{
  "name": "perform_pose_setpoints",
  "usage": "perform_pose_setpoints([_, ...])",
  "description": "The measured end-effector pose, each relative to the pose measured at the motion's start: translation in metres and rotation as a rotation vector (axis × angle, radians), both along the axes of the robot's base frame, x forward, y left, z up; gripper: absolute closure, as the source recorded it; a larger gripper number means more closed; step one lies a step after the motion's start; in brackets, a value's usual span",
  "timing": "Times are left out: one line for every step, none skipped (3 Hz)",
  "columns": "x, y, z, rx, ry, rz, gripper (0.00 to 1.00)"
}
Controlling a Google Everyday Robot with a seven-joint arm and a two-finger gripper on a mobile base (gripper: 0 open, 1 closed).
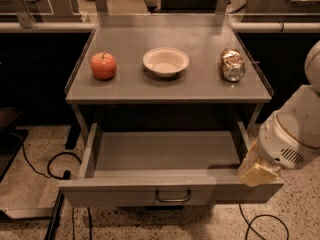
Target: Close top drawer
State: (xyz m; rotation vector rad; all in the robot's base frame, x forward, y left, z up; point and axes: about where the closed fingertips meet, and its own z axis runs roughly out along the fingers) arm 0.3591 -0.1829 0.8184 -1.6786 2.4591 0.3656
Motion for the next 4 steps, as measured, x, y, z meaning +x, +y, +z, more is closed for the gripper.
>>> perform_pose_setpoints([-0.012,0.004,-0.029,-0.019,0.047,-0.029,1.0])
perform_pose_setpoints([-0.013,0.005,-0.053,-0.058,0.067,-0.038,1.0])
perform_pose_setpoints([-0.009,0.008,-0.077,-0.086,0.084,-0.051,1.0])
perform_pose_setpoints([0.001,0.009,-0.101,-0.105,0.096,-0.063,1.0])
